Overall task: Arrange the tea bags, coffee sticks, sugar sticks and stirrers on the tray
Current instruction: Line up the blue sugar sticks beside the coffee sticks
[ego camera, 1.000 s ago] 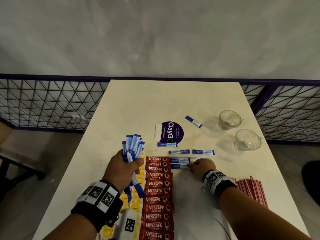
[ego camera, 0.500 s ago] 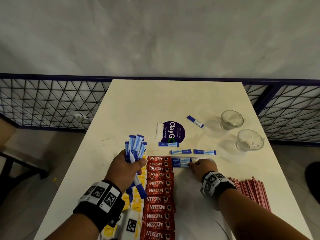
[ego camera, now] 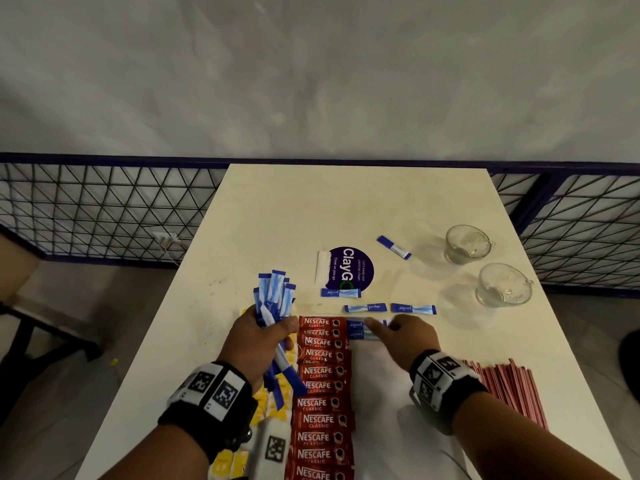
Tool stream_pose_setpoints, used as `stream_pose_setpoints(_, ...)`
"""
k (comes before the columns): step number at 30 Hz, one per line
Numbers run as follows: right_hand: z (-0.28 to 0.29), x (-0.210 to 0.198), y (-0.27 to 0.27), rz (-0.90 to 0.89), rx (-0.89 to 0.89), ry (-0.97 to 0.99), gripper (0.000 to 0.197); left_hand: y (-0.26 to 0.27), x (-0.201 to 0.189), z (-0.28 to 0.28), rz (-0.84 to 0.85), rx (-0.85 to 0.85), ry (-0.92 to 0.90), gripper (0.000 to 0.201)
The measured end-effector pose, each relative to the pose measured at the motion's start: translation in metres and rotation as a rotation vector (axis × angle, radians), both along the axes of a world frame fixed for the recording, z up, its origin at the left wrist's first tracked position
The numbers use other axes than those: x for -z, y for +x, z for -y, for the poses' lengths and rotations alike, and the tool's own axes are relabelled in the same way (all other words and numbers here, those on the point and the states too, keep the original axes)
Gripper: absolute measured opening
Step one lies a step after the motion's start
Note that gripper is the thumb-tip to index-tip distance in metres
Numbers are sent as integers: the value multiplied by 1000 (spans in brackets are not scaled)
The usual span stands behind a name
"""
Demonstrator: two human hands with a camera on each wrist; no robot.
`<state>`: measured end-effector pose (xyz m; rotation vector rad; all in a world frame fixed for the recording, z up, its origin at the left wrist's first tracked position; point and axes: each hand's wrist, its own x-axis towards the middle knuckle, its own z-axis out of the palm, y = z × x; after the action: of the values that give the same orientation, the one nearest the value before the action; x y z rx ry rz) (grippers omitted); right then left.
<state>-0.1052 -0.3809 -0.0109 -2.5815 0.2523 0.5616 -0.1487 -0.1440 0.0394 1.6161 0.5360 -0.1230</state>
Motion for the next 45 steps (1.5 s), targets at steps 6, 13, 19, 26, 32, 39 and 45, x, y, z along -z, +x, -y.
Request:
stream_pose_setpoints(6,-55,-67,-25,56,-447,501,27,13,-10,18,5,-224,-252,3)
stream_pose_setpoints(13,-54,-71,-30,131,-416,521,4,21,-15,32,32,-323,-317,9)
stream_pose_setpoints(19,-35,-68,-24,13,-56,762,16,21,-9,12,119,-278,69,10)
stream_pose_setpoints(26,-43,-70,-24,94,103,745,12,-1,-13,33,250,259,457,24)
stream_pose_setpoints(32,-51,-86,-25,-8,259,1049,20,-2,-11,37,319,267,431,34)
stream_pose_setpoints(39,-44,-83,-21,-167,274,1075,43,8,-20,33,263,117,-144,12)
stream_pose_setpoints(45,-44,-78,-24,-387,178,1255,30,13,-24,30,240,175,-334,30)
